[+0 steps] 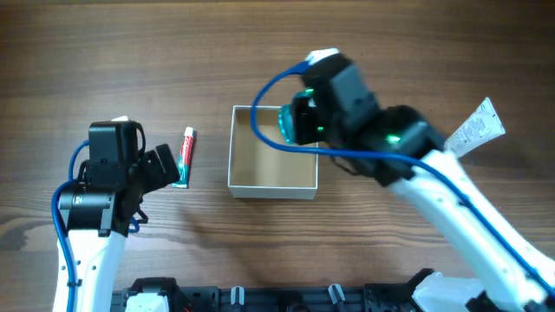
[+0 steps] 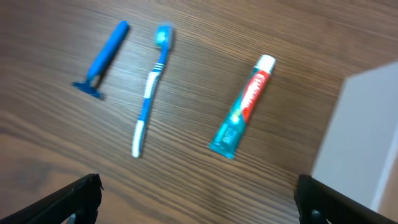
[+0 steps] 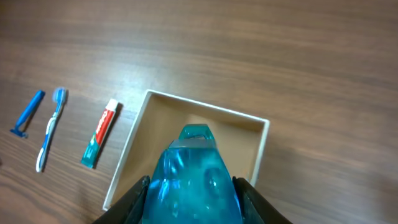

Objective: Pack container
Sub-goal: 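Lift the mouthwash bottle with the right gripper toward the box, then lower the mouthwash bottle upright into the box and release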

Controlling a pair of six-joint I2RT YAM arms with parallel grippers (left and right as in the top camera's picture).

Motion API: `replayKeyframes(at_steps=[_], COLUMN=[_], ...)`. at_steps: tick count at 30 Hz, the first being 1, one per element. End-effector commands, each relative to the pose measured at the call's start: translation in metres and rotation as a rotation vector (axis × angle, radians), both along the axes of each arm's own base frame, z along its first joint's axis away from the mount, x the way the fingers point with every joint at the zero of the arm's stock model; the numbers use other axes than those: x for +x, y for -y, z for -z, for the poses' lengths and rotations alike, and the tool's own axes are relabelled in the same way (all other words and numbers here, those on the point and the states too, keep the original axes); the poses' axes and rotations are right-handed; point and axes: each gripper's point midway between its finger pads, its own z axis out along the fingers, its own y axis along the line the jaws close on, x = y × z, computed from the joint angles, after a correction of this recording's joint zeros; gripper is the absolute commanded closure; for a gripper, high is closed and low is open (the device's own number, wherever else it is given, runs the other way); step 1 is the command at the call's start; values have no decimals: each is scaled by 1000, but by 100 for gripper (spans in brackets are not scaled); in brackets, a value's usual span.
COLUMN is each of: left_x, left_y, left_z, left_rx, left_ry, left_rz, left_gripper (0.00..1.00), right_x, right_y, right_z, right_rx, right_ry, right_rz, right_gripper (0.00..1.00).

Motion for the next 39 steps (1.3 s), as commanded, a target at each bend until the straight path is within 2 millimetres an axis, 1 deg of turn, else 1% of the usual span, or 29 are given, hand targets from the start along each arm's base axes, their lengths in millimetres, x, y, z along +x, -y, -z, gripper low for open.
replayKeyframes(at_steps=[1, 3, 4, 5, 9, 11, 13, 17, 18, 19, 20, 21, 23, 24, 26, 28, 31, 32, 34, 36, 37, 38, 39], left_x=[1, 1, 1, 1, 1, 2, 2, 2, 2, 2, 2, 2, 2, 2, 2, 2, 2, 2, 2, 3, 3, 3, 3], left_y=[-16, -15, -15, -14, -14, -10, -6, -6, -6, -6, -6, -6, -6, -6, -6, -6, -6, -6, -6, -6, -6, -6, -6], left_z=[-10, -10, -10, -10, -10, -9, -8, -8, -8, -8, -8, -8, -8, -8, -8, -8, -8, -8, -8, -8, -8, -8, -8], left_rx=[74, 67, 67, 64, 63, 40, 21, 21, 21, 21, 21, 21, 21, 21, 21, 21, 21, 21, 21, 22, 22, 22, 21], left_ry=[21, 21, 21, 20, 21, 20, 20, 20, 20, 20, 20, 20, 20, 21, 20, 21, 21, 21, 21, 22, 22, 24, 25], left_rz=[-63, -59, -59, -57, -57, -44, -34, -34, -34, -33, -34, -33, -33, -33, -33, -33, -33, -33, -33, -34, -34, -34, -33], left_gripper=[0, 0, 0, 0, 0, 0, 0, 0, 0, 0, 0, 0, 0, 0, 0, 0, 0, 0, 0, 0, 0, 0, 0], right_x=[23, 33, 36, 41, 49, 53, 56, 60, 60, 59, 58, 58, 57, 58, 57, 56, 54, 53, 52, 45, 40, 37, 33], right_y=[-29, -36, -39, -44, -52, -56, -59, -63, -64, -65, -67, -70, -72, -73, -75, -76, -77, -78, -77, -79, -75, -71, -65], right_z=[19, 46, 54, 71, 101, 110, 115, 121, 127, 130, 136, 139, 139, 138, 138, 138, 135, 131, 114, 84, 65, 52, 32], right_rx=[6, -5, -6, -11, -18, -20, -15, -10, -15, -16, -21, -25, -21, -19, -31, -30, -44, -39, -30, -9, 12, 28, 48], right_ry=[15, -28, -41, -65, -107, -112, -111, -114, -123, -132, -145, -152, -153, -150, -147, -150, -144, -138, -104, -53, -30, -13, 18], right_rz=[82, 143, 152, 173, 211, 210, 212, 219, 218, 213, 202, 182, 166, 165, 125, 114, 70, 66, 38, -38, -45, -45, -43], right_gripper=[96, 96, 96, 96, 96, 96, 96, 95, 96, 88, 77, 69, 59, 46, 41, 34, 31, 30, 29, 27, 27, 26, 23])
